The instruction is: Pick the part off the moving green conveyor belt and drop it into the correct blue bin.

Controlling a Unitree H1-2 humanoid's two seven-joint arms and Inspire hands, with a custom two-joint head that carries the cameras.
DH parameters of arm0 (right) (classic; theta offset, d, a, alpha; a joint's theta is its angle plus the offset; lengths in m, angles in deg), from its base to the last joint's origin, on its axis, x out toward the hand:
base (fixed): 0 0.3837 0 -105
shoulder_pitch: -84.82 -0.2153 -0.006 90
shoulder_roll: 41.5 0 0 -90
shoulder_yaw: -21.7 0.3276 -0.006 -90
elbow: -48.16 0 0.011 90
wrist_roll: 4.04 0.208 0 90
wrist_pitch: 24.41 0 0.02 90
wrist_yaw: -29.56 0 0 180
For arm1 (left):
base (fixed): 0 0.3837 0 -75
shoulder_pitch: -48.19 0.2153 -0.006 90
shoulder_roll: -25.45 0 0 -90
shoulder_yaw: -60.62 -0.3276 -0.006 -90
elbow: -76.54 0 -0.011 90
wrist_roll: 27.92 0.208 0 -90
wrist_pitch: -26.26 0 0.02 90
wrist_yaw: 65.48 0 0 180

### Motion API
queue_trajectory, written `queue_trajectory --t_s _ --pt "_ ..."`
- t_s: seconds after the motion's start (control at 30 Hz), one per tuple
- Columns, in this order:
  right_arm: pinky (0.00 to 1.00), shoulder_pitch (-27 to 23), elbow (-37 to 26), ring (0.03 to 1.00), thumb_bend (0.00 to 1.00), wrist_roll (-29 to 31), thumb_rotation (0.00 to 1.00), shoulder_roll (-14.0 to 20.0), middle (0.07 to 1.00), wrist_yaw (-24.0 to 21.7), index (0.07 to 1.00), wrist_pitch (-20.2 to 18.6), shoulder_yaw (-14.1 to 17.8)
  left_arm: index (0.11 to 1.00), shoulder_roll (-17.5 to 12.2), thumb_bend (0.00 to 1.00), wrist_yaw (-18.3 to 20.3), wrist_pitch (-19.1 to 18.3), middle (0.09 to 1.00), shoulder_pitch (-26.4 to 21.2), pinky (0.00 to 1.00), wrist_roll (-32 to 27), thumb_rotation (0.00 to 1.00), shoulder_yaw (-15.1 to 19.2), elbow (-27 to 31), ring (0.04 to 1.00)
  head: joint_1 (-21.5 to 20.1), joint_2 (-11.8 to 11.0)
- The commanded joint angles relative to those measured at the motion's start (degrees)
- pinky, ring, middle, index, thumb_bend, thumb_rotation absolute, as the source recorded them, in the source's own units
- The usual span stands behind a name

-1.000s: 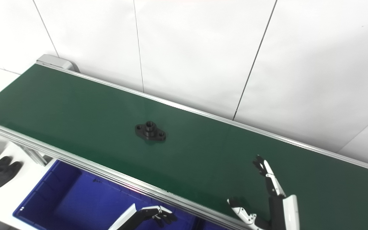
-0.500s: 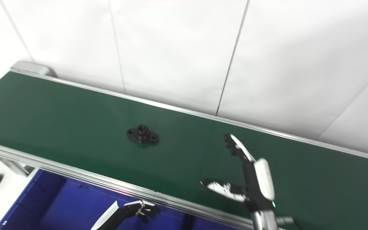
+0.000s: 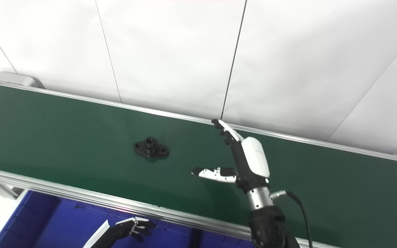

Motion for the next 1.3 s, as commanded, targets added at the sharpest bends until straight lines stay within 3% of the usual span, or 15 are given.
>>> queue_trajectory --t_s 0.0,0.3,0.73,1.27 --pt "0.66 -3.4 -0.5 0.789 0.88 -0.4 0.43 -0.9 0.846 -0.4 0.873 -1.2 -0.1 0.724 -0.1 0.85 1.6 0.9 0.757 0.6 0.59 -0.2 0.1 1.2 1.7 0.694 0.3 0.1" --pt "0.69 -8.1 3.4 0.801 0.88 -0.7 0.36 -2.0 0.848 -3.3 0.879 -2.8 -1.9 0.713 1.1 0.83 7.1 0.9 0.756 2.8 0.58 -1.0 0.1 5.1 3.0 0.69 0.3 0.4" --pt "0.7 -13.8 11.5 0.793 0.87 -1.9 0.32 -3.7 0.836 -3.9 0.868 -3.6 -4.5 0.719 2.4 0.82 11.7 0.9 0.747 4.6 0.59 -1.0 0.1 8.1 3.9 0.694 1.2 1.6" --pt "0.67 -17.9 20.5 0.775 0.87 -3.8 0.24 -3.8 0.826 -4.4 0.842 -3.7 -7.7 0.729 1.6 0.78 9.4 0.9 0.754 4.7 0.6 1.6 0.15 6.1 5.4 0.697 3.1 3.9"
